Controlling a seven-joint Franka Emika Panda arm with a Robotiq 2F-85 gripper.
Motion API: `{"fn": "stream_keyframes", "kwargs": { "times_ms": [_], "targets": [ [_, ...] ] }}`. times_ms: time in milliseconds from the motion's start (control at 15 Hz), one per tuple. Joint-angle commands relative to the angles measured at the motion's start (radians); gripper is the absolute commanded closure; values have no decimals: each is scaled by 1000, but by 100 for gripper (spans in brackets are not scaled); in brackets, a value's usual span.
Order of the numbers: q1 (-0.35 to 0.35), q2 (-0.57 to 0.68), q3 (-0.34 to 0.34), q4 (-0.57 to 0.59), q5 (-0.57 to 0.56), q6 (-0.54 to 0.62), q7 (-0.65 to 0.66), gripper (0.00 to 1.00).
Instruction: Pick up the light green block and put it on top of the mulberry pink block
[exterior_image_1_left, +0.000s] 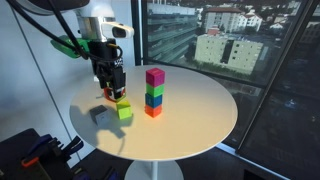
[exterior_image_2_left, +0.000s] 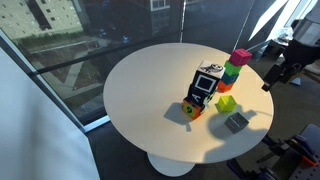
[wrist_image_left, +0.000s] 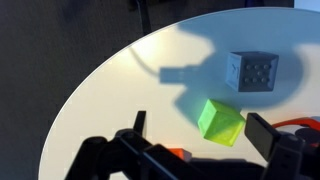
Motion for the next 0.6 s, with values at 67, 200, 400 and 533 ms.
{"fn": "stream_keyframes", "kwargs": {
  "times_ms": [67, 200, 400, 533],
  "targets": [
    [6, 102, 16, 64, 11, 30, 73, 0],
    [8, 138, 18, 82, 9, 36, 96, 0],
    [14, 153, 16, 103, 21, 4, 104, 0],
    [11, 145, 12, 74, 1, 31, 91, 0]
  ]
}}
